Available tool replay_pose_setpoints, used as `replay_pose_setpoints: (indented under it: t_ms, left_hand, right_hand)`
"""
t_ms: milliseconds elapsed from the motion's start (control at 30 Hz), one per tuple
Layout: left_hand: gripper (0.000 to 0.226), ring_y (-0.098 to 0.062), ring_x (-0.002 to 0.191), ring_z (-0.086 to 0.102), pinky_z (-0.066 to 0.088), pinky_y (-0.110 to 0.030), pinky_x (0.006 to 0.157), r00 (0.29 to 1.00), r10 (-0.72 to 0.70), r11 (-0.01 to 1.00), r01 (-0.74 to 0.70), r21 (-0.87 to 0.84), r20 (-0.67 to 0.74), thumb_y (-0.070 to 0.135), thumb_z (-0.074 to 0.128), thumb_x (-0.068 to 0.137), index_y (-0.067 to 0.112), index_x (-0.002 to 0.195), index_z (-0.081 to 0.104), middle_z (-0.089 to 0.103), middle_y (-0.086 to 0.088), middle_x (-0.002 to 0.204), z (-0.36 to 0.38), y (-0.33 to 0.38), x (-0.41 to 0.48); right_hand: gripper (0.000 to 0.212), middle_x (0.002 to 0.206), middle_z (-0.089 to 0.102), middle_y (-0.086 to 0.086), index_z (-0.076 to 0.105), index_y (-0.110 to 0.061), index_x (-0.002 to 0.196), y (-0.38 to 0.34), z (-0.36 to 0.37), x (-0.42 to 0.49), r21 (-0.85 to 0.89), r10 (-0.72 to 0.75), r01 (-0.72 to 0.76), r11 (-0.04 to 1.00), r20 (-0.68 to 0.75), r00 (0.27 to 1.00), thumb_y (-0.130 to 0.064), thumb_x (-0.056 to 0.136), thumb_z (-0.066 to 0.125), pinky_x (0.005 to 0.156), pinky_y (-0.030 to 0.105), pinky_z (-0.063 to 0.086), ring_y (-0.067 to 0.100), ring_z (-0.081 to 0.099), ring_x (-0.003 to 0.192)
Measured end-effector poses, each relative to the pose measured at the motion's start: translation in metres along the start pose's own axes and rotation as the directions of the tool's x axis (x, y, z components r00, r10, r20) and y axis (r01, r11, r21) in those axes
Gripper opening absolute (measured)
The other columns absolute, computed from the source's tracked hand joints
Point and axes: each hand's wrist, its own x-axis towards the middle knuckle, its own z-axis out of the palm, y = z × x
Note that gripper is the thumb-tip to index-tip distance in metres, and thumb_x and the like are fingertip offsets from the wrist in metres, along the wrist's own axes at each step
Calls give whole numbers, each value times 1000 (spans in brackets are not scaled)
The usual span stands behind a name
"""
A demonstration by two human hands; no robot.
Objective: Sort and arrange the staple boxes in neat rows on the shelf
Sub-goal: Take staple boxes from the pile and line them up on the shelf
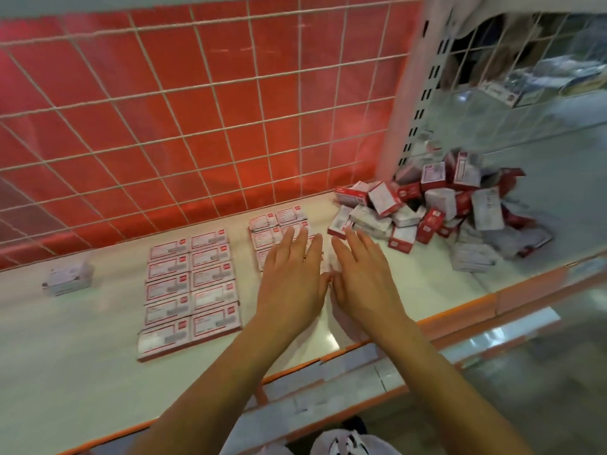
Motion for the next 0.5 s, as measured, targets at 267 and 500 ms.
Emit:
replay_pose_setpoints:
  t_ms: [267, 500]
  left_hand:
    - [61, -24, 147, 10, 10, -39, 118, 999, -6, 1000, 6, -12, -44, 40, 45, 98, 24, 150, 19, 17, -1, 159, 11, 48, 50]
    - [53, -23, 135, 33, 31, -35, 109, 991, 74, 997, -75, -2, -110, 23, 58, 93, 21, 142, 38, 39, -2, 148, 14, 66, 88]
  right_hand:
    - [48, 128, 54, 18, 56, -5, 124, 68, -21, 26, 68, 34, -29, 997, -68, 997, -11, 79, 69, 101, 47, 42, 37, 46, 121]
    - [42, 111, 58, 17, 58, -6, 114, 91, -23, 62, 42, 76, -68, 997, -220, 973, -12, 75, 73, 84, 42, 46, 34, 53, 100]
